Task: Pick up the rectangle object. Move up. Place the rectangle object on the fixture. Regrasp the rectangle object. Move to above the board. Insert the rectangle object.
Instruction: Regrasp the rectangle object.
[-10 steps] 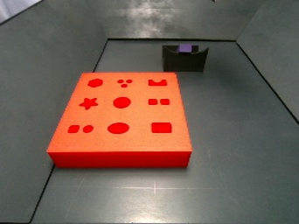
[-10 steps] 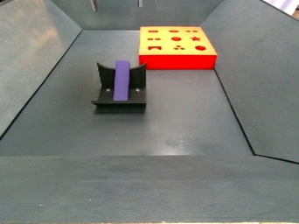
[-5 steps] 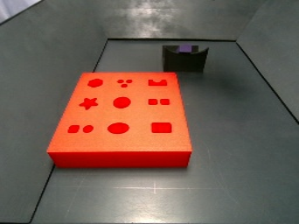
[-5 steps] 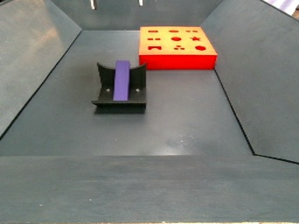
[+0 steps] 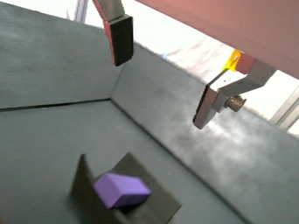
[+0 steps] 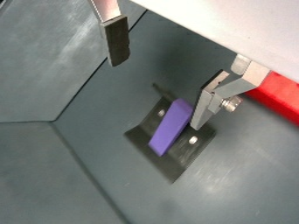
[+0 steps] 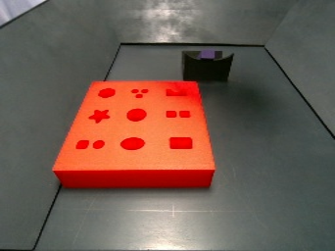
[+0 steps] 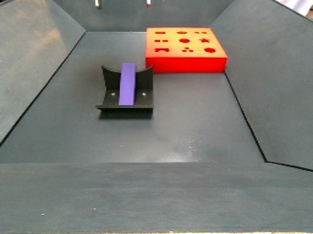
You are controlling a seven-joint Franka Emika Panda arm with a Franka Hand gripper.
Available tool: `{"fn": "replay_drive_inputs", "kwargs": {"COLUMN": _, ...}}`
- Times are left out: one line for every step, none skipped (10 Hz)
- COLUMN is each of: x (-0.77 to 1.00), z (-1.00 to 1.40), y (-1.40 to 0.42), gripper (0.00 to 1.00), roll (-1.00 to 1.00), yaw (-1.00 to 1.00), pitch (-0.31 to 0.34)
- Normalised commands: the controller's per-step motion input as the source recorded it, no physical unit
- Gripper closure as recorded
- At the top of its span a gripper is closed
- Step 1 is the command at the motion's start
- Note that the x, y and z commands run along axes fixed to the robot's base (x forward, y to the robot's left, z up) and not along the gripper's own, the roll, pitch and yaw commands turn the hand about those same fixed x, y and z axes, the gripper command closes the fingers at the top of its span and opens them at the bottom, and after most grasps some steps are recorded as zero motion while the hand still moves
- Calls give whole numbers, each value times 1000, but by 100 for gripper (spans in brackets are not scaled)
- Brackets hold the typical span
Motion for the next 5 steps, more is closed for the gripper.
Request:
{"fn": "replay_drive_inputs", "kwargs": {"x": 102, "z": -17, "y": -39, "gripper": 0, "roll": 1000, "yaw": 93, "pitch": 134}}
{"fn": "replay_drive_inputs", "kwargs": {"x": 103, "z": -18, "y": -39, "gripper": 0, "roll": 1000, "yaw": 108, "pitch": 151}}
{"fn": "replay_drive_inputs", "kwargs": {"x": 107, "z": -17, "y": -42, "gripper": 0, "roll": 1000, "yaw": 152, "pitch": 183}}
{"fn": "replay_drive_inputs", "kwargs": {"x": 106, "z": -20, "y": -42, "gripper": 0, "roll": 837, "yaw": 172, "pitch": 176}}
{"fn": "replay_drive_inputs", "kwargs": {"x": 106, "z": -21, "y": -45, "gripper": 0, "roll": 594, "yaw": 194, "pitch": 144}}
